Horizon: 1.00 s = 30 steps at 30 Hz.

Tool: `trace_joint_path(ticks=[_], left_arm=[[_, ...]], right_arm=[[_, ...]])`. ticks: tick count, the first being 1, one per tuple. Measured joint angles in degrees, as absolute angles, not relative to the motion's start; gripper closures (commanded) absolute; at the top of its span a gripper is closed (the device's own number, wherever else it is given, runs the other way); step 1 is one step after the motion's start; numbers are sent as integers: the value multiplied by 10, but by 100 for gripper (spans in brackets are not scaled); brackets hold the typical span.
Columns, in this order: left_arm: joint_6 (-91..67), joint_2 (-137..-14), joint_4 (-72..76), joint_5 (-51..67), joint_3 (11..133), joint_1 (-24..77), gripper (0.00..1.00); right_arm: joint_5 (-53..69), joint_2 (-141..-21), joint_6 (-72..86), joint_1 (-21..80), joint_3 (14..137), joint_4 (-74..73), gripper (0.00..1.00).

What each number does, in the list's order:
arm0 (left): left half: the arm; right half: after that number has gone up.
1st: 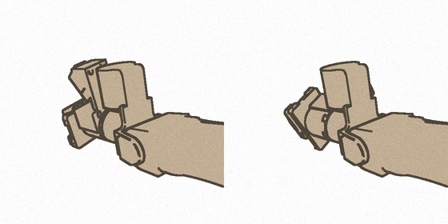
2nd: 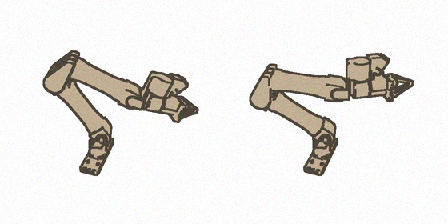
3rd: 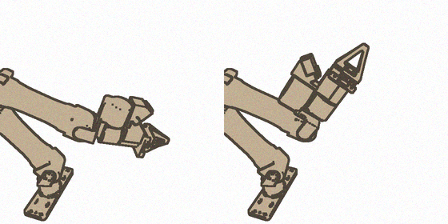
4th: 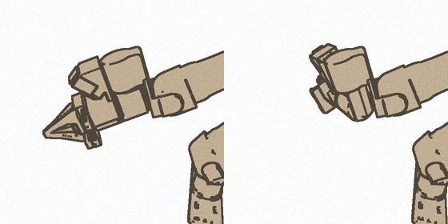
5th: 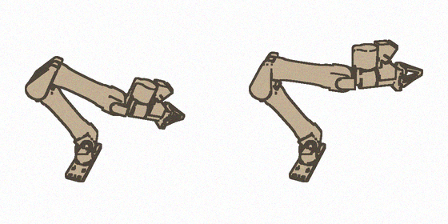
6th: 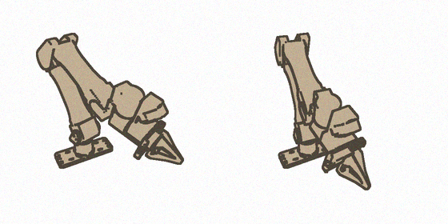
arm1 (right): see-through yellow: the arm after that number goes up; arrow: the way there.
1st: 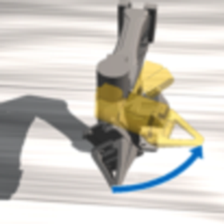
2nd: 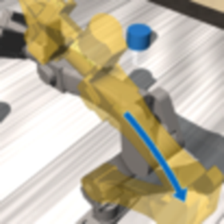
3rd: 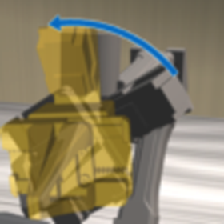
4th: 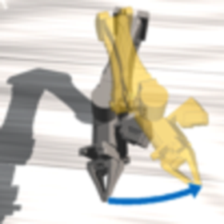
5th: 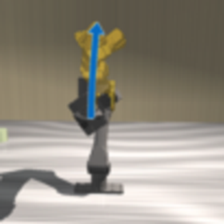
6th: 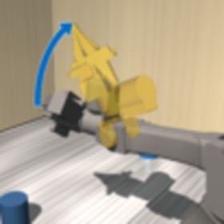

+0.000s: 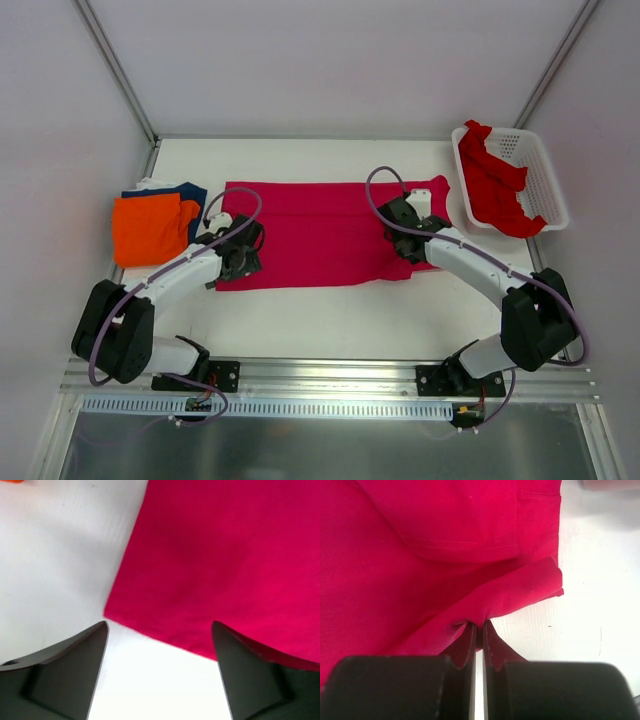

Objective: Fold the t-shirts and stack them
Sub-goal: Fold the other side of the tshirt into a rectangle

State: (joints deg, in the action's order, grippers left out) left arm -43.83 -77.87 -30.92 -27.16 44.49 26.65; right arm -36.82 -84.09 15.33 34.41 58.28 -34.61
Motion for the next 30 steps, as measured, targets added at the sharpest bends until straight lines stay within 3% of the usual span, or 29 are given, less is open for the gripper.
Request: trace_joint_path(ticks=[1,4,30], left_arm=[[-441,-771,-316,-274,439,267,2],[-446,-759,-337,-281,434,267,1],[-524,-823,-357,-286,431,267,8]], right_arm=[[-366,-841,153,344,583,-345,100],[-357,-840,154,344,578,-337,99],[-351,-692,156,349,504,-341,100]])
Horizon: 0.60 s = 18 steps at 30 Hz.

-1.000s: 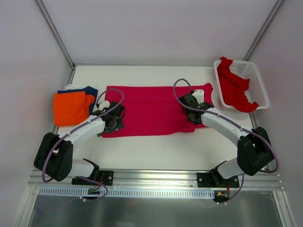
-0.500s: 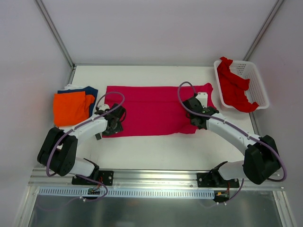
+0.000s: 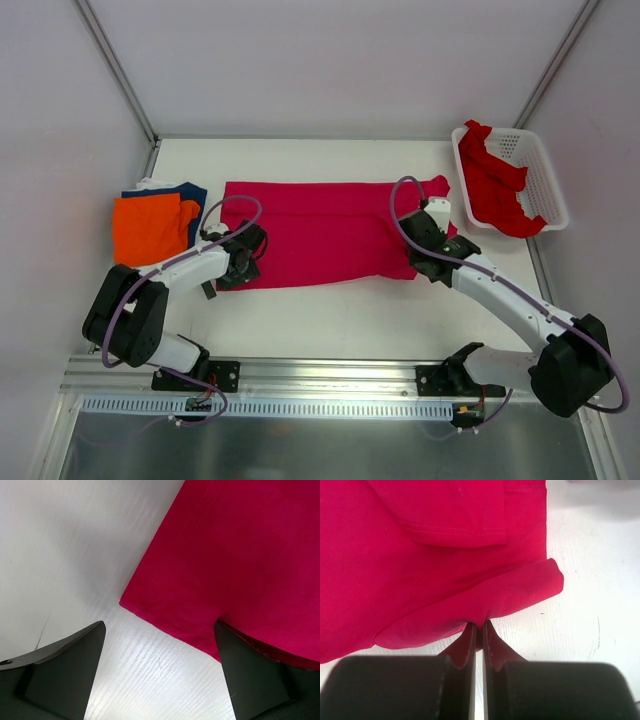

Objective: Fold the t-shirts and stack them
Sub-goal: Fold the other side of the tshirt into a rectangle

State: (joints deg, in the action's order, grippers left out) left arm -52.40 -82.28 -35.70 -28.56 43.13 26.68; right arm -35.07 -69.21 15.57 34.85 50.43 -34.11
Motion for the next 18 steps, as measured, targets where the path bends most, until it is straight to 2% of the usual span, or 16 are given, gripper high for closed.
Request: trace_joint_path(ticks=[1,2,3,9,13,14,15,18], left_arm=[[-532,-823,-358,-286,431,267,9],[-536,-823,-358,-286,430,267,19],[-547,-823,-357,-286,429,267,21],[-580,-832,-359,-299,432,277,24],[-594,-834,-361,-306,432,278,21],[-595,-834,-361,-306,432,278,23],[-597,-835,-361,-307,432,279,32],[-602,-839,-357,-309,433,282,35]], right_arm=[[-351,-686,156,349,503,-342,99],[-351,-682,156,349,503,-342,100],[-351,-676,156,349,502,-343,100],[-351,-651,156,351,498,-348,100],[-351,-638,156,352,498,-352,100],[-351,-635,156,353,498,-354,99],[-351,-632,156,353,498,-354,100],[-351,-624,156,354,498,-357,100]])
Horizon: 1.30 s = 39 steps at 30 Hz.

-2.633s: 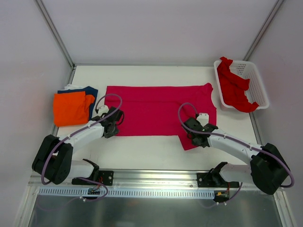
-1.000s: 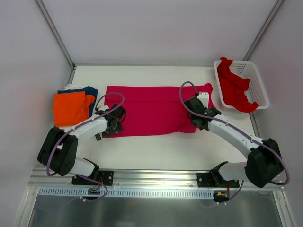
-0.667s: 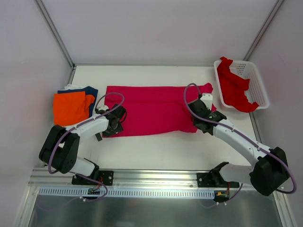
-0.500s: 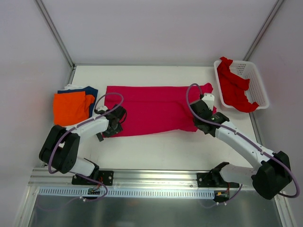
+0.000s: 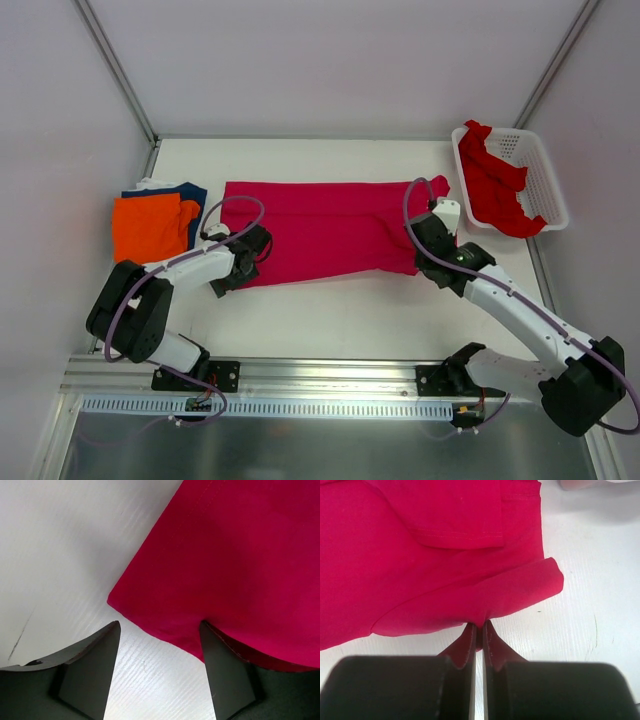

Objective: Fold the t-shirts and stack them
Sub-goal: Fold the other side of the tshirt into a rectangle

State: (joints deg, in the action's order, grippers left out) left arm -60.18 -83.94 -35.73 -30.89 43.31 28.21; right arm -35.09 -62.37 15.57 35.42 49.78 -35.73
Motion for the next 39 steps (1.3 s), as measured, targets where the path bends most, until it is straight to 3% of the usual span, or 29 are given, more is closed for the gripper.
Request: trace_joint_path(ticks=[1,4,9,11,24,30,39], left_arm=[[-604,-840,-356,-311,433,285,36],[-610,-843,-354,-318,433,291,67],[-612,-859,-350,-329,439,304,86],[-613,-861,-350,-332,440,304,99],[-587,-865,-391,-328,465,304,100],[-535,-882,-432,-331,572,303,100],[-457,-1001,-436,-321,708,265,100]], right_arm=[[-351,-621,156,355,498,-359,99],[-351,-613,157,356,498,-363,100],[-352,-599,158,359,494,-369,99],[-352,-597,159,359,491,-371,100],[-365,-624,159,361,491,-373,100],[-389,-696,150,361,523,-370,99],[-405,-815,110,329,613,-338,100]])
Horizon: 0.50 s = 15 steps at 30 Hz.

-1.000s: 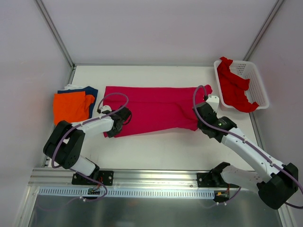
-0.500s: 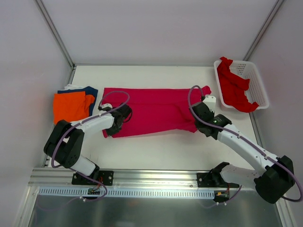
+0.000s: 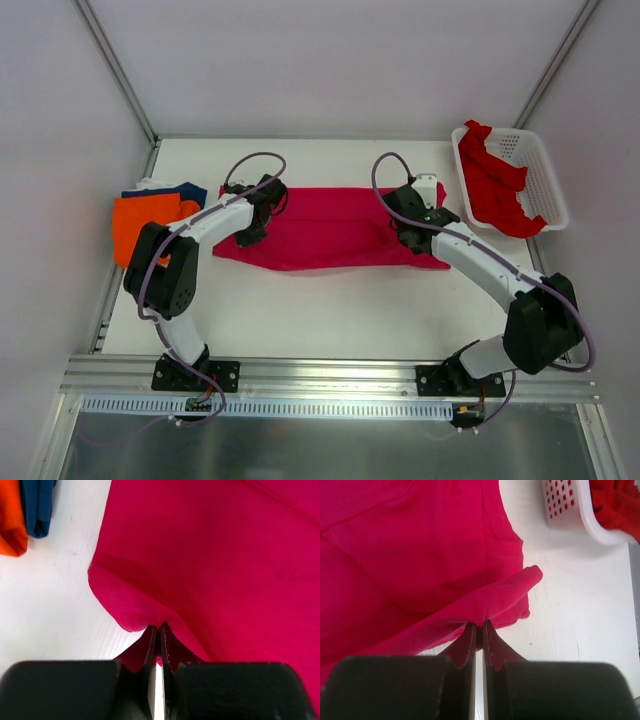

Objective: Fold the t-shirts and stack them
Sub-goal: Fold the other side of the tshirt into a rectangle

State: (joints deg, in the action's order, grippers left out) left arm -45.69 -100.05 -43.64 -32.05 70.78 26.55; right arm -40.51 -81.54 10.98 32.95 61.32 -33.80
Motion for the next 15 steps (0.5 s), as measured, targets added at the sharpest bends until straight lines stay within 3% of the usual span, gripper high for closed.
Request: trace_joint_path(ticks=[15], left_arm=[[-363,-1138,-443,-298,870,182,100]], right_arm=[[-396,-1025,34,256,768,-305,100]])
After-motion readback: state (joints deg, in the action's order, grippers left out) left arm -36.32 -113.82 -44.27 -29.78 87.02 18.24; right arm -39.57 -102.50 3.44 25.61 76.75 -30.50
